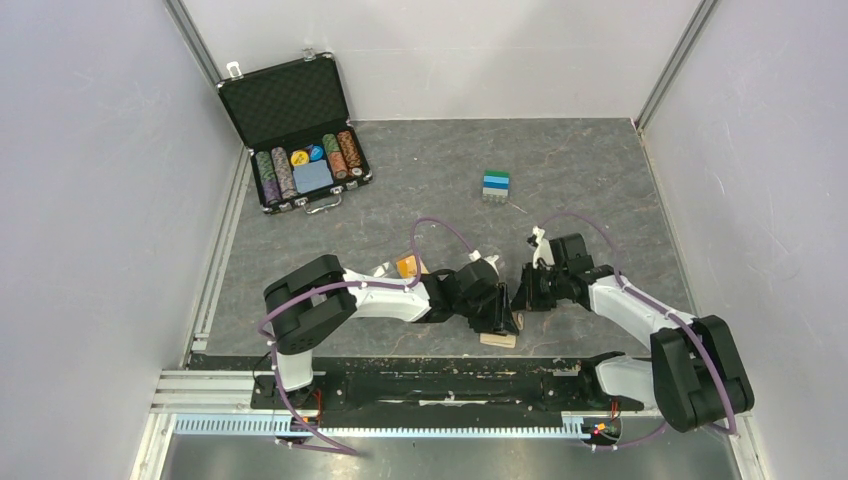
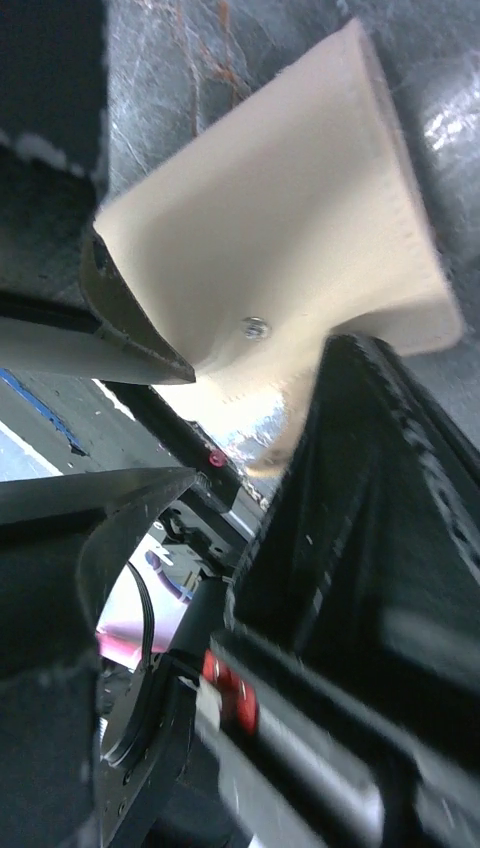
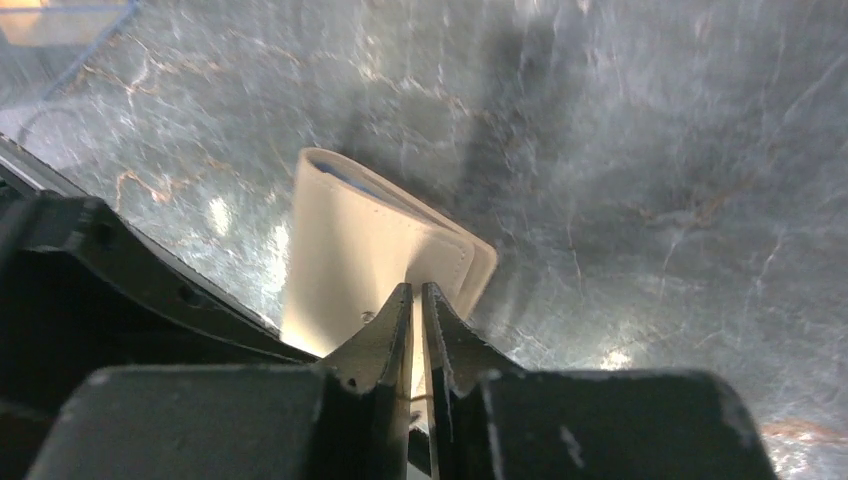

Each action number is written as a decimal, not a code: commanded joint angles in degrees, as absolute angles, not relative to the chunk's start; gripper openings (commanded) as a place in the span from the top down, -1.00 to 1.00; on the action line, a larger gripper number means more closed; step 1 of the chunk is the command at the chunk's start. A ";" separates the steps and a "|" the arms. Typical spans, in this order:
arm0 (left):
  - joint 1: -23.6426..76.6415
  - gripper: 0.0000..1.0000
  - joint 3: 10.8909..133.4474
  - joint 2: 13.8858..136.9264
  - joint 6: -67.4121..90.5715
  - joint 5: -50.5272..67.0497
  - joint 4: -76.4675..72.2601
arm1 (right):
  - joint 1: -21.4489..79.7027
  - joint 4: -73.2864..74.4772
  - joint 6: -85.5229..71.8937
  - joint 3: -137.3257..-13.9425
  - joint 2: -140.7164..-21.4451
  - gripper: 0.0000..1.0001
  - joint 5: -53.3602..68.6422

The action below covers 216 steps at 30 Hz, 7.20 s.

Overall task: Put the credit cards into the card holder
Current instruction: Close the card holder at the center of the board.

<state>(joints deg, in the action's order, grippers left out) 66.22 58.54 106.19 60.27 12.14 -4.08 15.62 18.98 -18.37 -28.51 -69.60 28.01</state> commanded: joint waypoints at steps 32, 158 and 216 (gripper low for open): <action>65.27 0.84 67.92 108.75 54.25 6.40 4.29 | 15.38 21.33 -18.05 -24.50 -66.63 0.94 25.93; 64.15 0.96 66.43 110.75 54.05 2.11 11.25 | 25.78 21.46 -20.69 -23.87 -64.60 1.00 17.85; 69.08 0.95 59.30 100.17 54.29 -1.93 2.09 | 33.20 30.27 -25.27 -29.02 -53.60 1.00 12.87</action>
<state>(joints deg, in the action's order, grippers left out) 68.40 60.05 101.45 54.76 -1.39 3.70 32.91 30.74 -25.08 -29.23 -54.59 11.18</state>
